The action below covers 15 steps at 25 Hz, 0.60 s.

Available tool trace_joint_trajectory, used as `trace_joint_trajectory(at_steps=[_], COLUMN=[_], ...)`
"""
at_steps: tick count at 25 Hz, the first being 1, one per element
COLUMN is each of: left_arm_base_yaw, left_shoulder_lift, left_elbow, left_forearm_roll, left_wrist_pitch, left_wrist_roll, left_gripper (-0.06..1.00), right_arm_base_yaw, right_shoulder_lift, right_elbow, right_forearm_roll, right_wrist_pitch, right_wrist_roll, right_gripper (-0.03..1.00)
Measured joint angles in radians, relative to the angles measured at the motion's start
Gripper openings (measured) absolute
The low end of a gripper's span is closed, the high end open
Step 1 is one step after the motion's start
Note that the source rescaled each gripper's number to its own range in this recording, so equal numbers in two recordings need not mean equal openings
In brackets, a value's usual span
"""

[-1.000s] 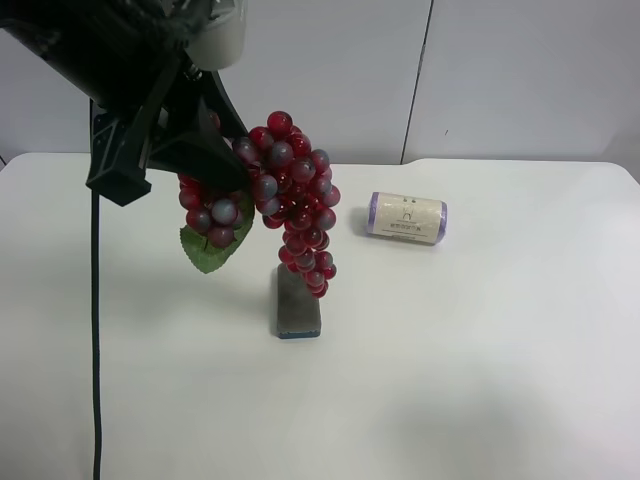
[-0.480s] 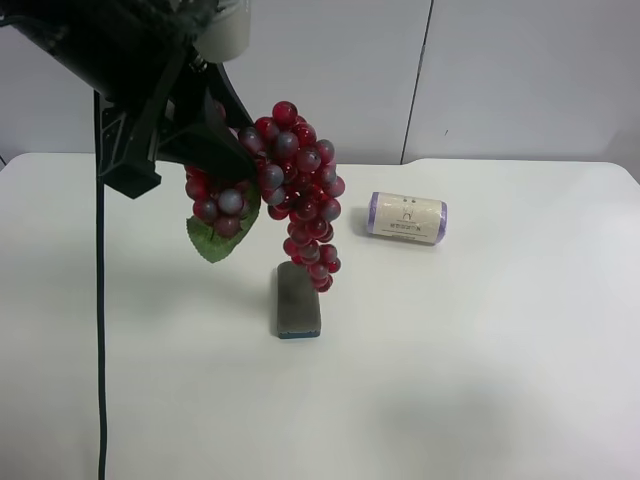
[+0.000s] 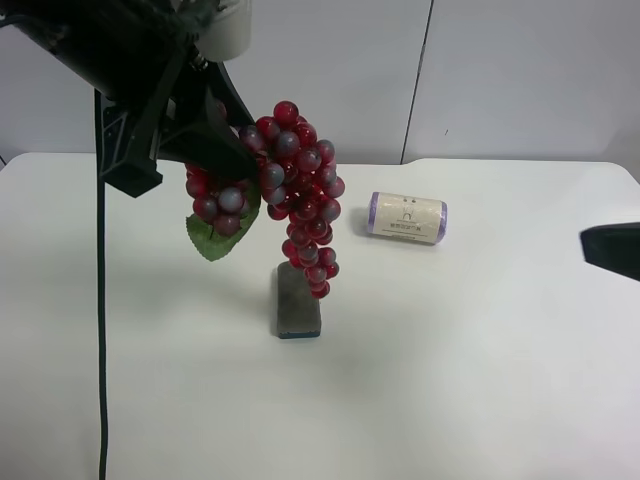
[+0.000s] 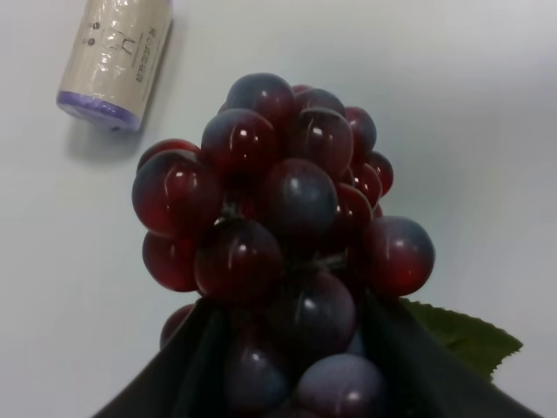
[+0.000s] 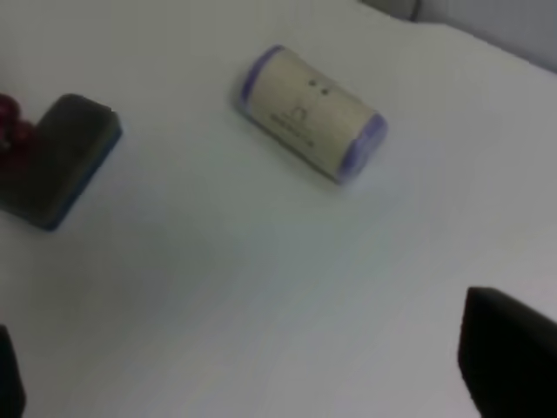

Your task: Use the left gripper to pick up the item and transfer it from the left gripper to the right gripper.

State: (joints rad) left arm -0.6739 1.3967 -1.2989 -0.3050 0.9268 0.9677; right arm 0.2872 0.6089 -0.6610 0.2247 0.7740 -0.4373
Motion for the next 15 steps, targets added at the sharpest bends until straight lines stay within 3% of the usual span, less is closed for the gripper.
trace_joint_trajectory(at_steps=[8, 15], left_arm_base_yaw=[0.0, 0.0], left_shoulder_lift=[0.0, 0.0], left_elbow=[0.0, 0.0], left_forearm_roll=[0.0, -0.003], left_wrist_pitch=[-0.001, -0.052], left_wrist_roll=[0.0, 0.001], left_gripper=[0.01, 0.01], right_arm_base_yaw=[0.245, 0.431], right_shoulder_lift=[0.266, 0.454], right_elbow=[0.0, -0.002], right_forearm_roll=[0.129, 0.24], right_wrist_pitch=[-0.312, -0.491], right_wrist_roll=[-0.208, -0.341], right_gripper=[1.0, 1.0])
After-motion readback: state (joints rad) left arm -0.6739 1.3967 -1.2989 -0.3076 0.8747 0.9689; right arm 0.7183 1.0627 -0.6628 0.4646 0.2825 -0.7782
